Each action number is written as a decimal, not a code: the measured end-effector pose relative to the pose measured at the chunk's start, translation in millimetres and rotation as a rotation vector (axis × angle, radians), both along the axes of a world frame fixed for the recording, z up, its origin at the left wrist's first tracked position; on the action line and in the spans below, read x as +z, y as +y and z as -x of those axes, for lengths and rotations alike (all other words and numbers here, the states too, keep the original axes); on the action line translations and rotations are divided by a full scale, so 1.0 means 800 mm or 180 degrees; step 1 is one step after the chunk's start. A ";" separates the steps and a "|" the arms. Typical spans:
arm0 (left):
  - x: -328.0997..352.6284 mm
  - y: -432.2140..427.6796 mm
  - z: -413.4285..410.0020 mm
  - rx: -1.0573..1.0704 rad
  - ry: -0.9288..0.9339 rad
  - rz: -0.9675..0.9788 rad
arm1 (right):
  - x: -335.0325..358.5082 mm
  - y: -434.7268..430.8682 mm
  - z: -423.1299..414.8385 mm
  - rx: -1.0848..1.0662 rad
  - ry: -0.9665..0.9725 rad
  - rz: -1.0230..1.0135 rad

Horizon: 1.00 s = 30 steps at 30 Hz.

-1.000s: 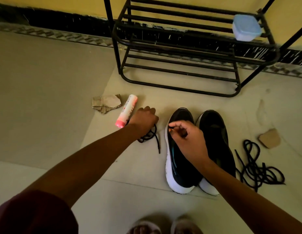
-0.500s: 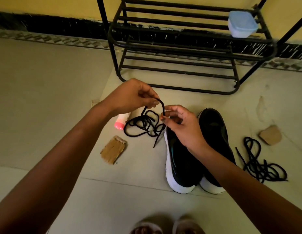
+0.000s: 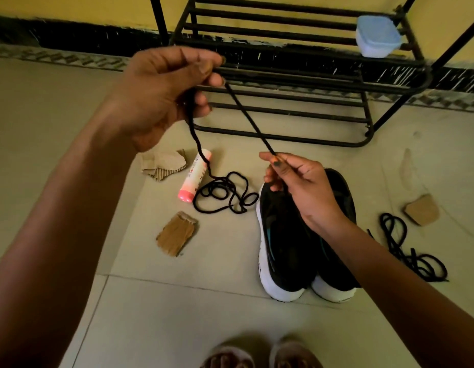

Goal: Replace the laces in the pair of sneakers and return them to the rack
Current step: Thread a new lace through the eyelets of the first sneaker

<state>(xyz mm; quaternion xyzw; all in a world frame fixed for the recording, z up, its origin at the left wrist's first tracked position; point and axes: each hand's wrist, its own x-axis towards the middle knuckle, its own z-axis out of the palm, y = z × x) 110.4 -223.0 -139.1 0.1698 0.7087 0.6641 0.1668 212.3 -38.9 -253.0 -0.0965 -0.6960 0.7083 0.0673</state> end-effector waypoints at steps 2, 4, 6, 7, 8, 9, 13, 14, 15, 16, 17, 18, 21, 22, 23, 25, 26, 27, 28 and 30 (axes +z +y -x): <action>0.009 0.008 -0.011 -0.0231 0.0000 -0.0129 | -0.005 -0.008 0.005 0.0081 0.0063 -0.0263; 0.014 0.019 -0.021 -0.0452 -0.0039 -0.0290 | -0.011 -0.019 0.009 0.0247 0.0179 -0.0445; 0.014 0.028 -0.028 -0.0568 -0.0127 -0.0453 | -0.019 -0.030 0.012 0.0445 0.0221 -0.0543; 0.014 0.032 -0.029 -0.0579 -0.0157 -0.0496 | -0.023 -0.035 0.012 0.0540 0.0214 -0.0551; 0.012 0.034 -0.029 -0.0563 -0.0152 -0.0501 | -0.025 -0.040 0.011 0.0636 0.0202 -0.0503; 0.011 0.034 -0.028 -0.0535 -0.0125 -0.0480 | -0.026 -0.044 0.009 0.0724 0.0176 -0.0425; 0.008 0.023 -0.019 -0.0296 0.0149 -0.0155 | -0.018 -0.050 -0.001 0.1030 0.0007 -0.0040; 0.009 0.016 -0.014 -0.0128 0.0356 0.0050 | -0.016 -0.049 -0.003 0.1118 -0.0051 0.0029; 0.009 0.006 -0.007 0.0085 0.0593 0.0273 | -0.015 -0.045 -0.005 0.1218 -0.0131 0.0109; 0.009 -0.004 0.001 0.0303 0.0802 0.0464 | -0.014 -0.040 -0.007 0.1327 -0.0233 0.0195; 0.008 -0.015 0.009 0.0491 0.0930 0.0579 | -0.014 -0.035 -0.009 0.1427 -0.0341 0.0266; 0.006 -0.025 0.015 0.0638 0.0953 0.0600 | -0.014 -0.031 -0.010 0.1496 -0.0414 0.0268; -0.003 -0.036 0.021 0.0775 0.0613 0.0370 | -0.016 -0.025 -0.007 0.1316 -0.0295 -0.0112; -0.005 -0.031 0.019 0.0724 0.0436 0.0265 | -0.016 -0.026 -0.004 0.1254 -0.0239 -0.0231; -0.007 -0.024 0.016 0.0629 0.0250 0.0138 | -0.016 -0.029 -0.002 0.1236 -0.0245 -0.0282; -0.009 -0.005 0.008 0.0332 -0.0126 -0.0204 | -0.021 -0.036 0.003 0.1335 -0.0339 -0.0232; -0.009 0.005 0.004 0.0174 -0.0318 -0.0393 | -0.023 -0.041 0.005 0.1454 -0.0330 -0.0168; -0.010 0.014 0.000 0.0016 -0.0506 -0.0558 | -0.025 -0.047 0.005 0.1586 -0.0278 -0.0125; -0.010 0.022 -0.004 -0.0132 -0.0673 -0.0688 | -0.026 -0.052 0.006 0.1723 -0.0183 -0.0115; -0.011 0.036 -0.010 -0.0400 -0.0942 -0.0878 | -0.028 -0.062 0.006 0.1925 0.0032 -0.0087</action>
